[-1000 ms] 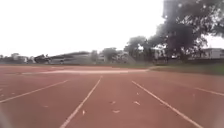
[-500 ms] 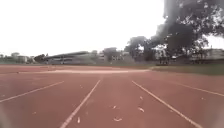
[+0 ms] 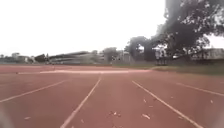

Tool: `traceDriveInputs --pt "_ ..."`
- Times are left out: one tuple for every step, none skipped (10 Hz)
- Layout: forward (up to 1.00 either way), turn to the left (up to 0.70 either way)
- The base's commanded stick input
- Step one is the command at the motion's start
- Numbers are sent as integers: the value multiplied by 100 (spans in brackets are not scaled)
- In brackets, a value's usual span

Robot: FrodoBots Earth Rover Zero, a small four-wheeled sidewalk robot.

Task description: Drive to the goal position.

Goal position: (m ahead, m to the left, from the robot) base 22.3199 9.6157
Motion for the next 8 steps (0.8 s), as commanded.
traceDriveInputs --pt "45 0" --pt "45 0" --pt "45 0" --pt "45 0" --pt "45 0" --pt "45 0" --pt "45 0" --pt "45 0"
